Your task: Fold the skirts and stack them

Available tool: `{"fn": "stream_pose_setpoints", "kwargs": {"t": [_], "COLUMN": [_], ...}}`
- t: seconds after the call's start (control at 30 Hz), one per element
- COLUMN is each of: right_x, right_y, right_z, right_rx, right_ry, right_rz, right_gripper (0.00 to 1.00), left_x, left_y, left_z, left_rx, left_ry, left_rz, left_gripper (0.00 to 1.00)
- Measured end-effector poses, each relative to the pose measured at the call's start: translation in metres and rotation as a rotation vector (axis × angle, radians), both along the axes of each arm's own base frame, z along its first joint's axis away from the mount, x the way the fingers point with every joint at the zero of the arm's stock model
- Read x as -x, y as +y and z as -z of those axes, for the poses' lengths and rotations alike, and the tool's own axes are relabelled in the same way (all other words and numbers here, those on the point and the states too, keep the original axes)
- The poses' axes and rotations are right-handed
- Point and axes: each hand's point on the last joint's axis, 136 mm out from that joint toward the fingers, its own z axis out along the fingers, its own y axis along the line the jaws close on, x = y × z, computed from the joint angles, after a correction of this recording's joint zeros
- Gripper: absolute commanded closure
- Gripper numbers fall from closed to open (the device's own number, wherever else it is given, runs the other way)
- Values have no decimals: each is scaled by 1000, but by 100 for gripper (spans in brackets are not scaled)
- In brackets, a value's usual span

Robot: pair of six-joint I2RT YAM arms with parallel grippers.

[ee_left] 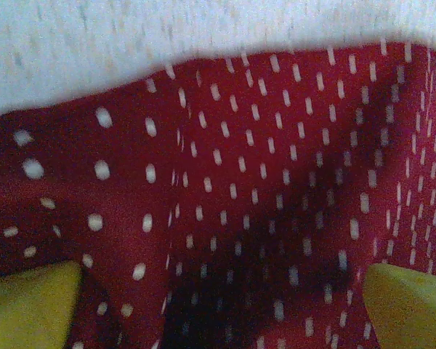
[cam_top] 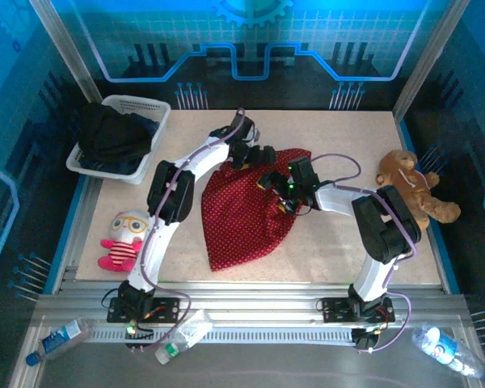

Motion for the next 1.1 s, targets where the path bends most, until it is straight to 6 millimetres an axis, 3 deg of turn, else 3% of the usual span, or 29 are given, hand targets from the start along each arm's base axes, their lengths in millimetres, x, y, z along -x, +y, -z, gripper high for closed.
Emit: {"fn": "stream_pose_setpoints", "kwargs": {"t": [0.07, 0.17, 0.27, 0.37, 0.5, 0.63, 0.77, 0.83, 0.93, 1.1], "right_x": [-4, -8, -14, -21, -37, -30, -3, 15, 27, 50], "right_y": [-15, -35, -45, -43, -31, -31, -40, -45, -42, -23], "right_z": [-10, -29, -43, -51, -51, -27, 3, 17, 11, 12], "right_rx": [25, 73, 115, 141, 145, 164, 191, 199, 171, 117], "right_ry": [-18, -69, -108, -129, -137, -78, 12, 56, 49, 67], "right_rz": [36, 66, 61, 16, -61, -98, -107, -108, -95, -74], "right_gripper": [0, 0, 0, 0, 0, 0, 0, 0, 0, 0], "left_x": [20, 32, 24, 14, 13, 6, -19, -30, -55, -115], "left_y": [20, 57, 97, 119, 113, 106, 104, 107, 108, 99], "left_z": [-10, -46, -76, -72, -26, 17, 9, 17, 13, 7], "left_rx": [-48, -68, -64, -66, -76, -105, -91, -94, -71, 3], "left_ry": [2, -36, -87, -81, 15, 87, 52, 46, 12, -87], "left_rz": [-4, -57, -140, -189, -189, -186, -216, -232, -262, -291], "left_gripper": [1, 1, 1, 1, 1, 1, 1, 1, 1, 1]}}
